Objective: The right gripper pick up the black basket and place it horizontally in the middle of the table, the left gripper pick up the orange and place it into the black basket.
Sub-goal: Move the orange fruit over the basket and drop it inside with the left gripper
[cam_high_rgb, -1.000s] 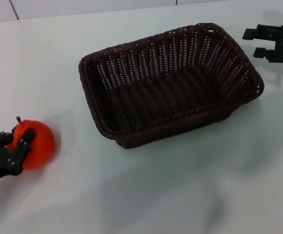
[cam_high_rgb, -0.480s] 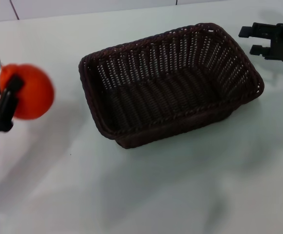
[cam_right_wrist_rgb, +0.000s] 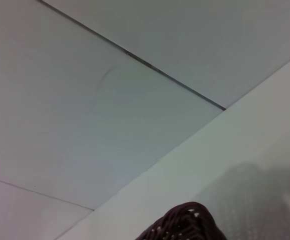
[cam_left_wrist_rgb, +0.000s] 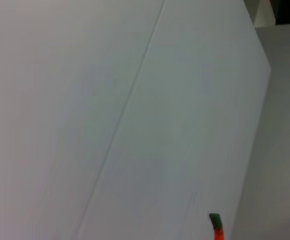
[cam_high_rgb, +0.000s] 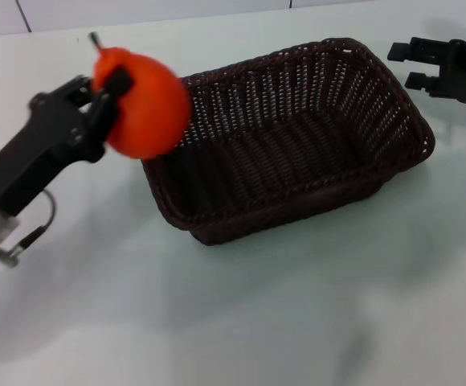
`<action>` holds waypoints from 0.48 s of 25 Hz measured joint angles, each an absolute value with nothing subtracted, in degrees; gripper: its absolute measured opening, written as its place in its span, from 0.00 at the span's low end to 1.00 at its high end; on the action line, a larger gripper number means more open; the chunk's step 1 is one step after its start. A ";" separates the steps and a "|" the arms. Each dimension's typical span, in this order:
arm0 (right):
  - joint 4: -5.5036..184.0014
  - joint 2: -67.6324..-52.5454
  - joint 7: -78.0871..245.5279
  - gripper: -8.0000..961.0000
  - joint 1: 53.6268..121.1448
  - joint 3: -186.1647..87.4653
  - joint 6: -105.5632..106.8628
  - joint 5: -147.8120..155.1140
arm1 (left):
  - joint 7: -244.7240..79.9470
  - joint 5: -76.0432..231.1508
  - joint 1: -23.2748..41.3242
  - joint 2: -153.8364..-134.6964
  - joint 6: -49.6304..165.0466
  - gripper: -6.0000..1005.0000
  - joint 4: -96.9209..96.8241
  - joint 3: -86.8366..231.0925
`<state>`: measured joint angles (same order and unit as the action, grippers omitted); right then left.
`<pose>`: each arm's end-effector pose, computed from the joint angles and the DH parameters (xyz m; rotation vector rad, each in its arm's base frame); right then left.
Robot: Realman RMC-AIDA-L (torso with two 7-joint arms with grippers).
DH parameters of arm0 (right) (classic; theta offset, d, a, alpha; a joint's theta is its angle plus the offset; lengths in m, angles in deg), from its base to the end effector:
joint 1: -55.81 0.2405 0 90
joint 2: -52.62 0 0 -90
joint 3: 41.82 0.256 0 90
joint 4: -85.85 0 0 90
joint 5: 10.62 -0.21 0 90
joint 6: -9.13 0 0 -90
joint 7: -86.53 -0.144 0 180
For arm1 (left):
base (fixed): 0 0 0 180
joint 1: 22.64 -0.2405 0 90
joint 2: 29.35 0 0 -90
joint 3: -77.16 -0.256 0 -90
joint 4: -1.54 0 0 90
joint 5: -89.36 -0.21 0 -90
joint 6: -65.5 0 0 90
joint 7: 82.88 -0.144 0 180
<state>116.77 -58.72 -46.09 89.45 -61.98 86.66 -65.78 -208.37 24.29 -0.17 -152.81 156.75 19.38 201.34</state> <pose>0.3240 0.3685 0.0681 -1.7542 -1.7478 -0.4689 -0.2481 0.2905 -0.0323 -2.1687 -0.5849 -1.3884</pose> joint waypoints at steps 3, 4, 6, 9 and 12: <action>116.17 -59.00 -45.05 0.87 89.26 -62.19 86.71 -67.59 | -207.19 24.28 1.64 -153.16 153.57 0.09 19.39 199.05; 116.00 -59.06 -44.83 0.87 89.22 -62.31 86.77 -68.01 | -206.90 24.29 2.04 -153.25 152.72 0.11 19.39 198.36; 115.84 -59.19 -44.34 0.87 89.22 -62.41 86.98 -68.27 | -206.55 24.38 2.69 -153.45 150.92 0.16 19.32 197.25; 115.56 -59.28 -43.76 0.87 89.35 -62.29 87.10 -68.29 | -206.46 24.61 2.91 -153.59 149.34 0.24 19.08 196.92; 115.39 -59.28 -43.41 0.87 89.46 -62.07 87.12 -68.31 | -206.43 24.71 2.48 -153.53 149.16 0.38 19.03 197.15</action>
<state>115.39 -59.28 -43.41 89.46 -62.07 87.12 -68.31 -206.43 24.71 2.48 -153.53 149.16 19.03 197.15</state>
